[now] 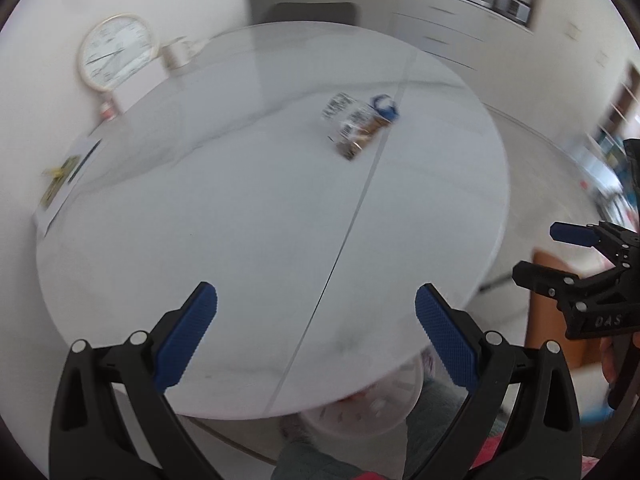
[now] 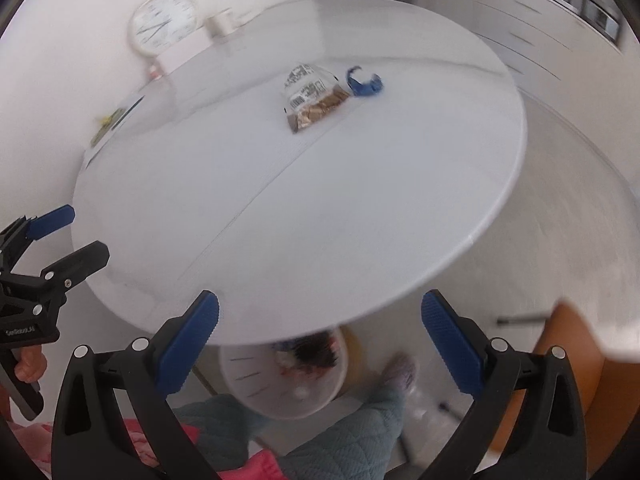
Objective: Collect trash
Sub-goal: 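Move both tools to the clear snack bag and grasp the blue clip with the right tool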
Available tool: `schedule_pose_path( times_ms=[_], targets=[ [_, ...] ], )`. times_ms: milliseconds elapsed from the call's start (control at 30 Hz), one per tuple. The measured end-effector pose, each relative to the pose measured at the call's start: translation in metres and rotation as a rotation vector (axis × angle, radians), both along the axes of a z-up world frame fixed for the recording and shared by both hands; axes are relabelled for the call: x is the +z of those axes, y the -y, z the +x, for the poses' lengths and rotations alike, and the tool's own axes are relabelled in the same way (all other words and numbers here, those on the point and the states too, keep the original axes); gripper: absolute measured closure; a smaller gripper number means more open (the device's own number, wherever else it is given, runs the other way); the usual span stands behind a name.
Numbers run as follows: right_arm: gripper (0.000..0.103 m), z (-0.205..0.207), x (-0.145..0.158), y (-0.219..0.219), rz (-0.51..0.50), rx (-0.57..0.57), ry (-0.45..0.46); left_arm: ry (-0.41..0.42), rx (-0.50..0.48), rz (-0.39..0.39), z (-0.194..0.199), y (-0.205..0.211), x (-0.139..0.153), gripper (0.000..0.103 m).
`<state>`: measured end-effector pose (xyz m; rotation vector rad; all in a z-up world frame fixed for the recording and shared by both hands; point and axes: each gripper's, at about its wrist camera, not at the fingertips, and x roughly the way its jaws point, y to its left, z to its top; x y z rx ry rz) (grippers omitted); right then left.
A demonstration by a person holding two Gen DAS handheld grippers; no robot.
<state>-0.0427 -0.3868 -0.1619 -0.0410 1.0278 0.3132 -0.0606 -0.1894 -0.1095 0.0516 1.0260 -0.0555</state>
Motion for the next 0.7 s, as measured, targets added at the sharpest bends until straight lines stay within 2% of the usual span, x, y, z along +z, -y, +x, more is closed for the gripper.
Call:
schedule_pose_path(
  times_ms=[67,133,200,333,467,700],
  targets=[
    [0.002,0.027,0.004,0.012,-0.029,0.13,0.019,-0.011,0.114,-0.009,0.013,0.02,0.0,0.008],
    [0.002,0.049,0.01,0.021,-0.118,0.228,0.032,-0.037,0.203,-0.047,0.022,0.034,0.001,0.008],
    [0.002,0.069,0.023,0.034,-0.15,0.327,0.065,-0.05,0.272,-0.071,0.028,0.05,0.006,0.008],
    [0.002,0.102,0.038,0.052,-0.143,0.443,0.079,-0.027,0.325,-0.088,0.029,0.074,0.021,0.008],
    [0.002,0.12,0.042,0.055,-0.144,0.488,0.101,-0.021,0.347,-0.061,0.032,0.087,0.025,0.008],
    [0.002,0.134,0.054,0.05,-0.096,0.479,0.107,0.029,0.332,-0.12,0.037,0.085,0.025,0.008]
  ],
)
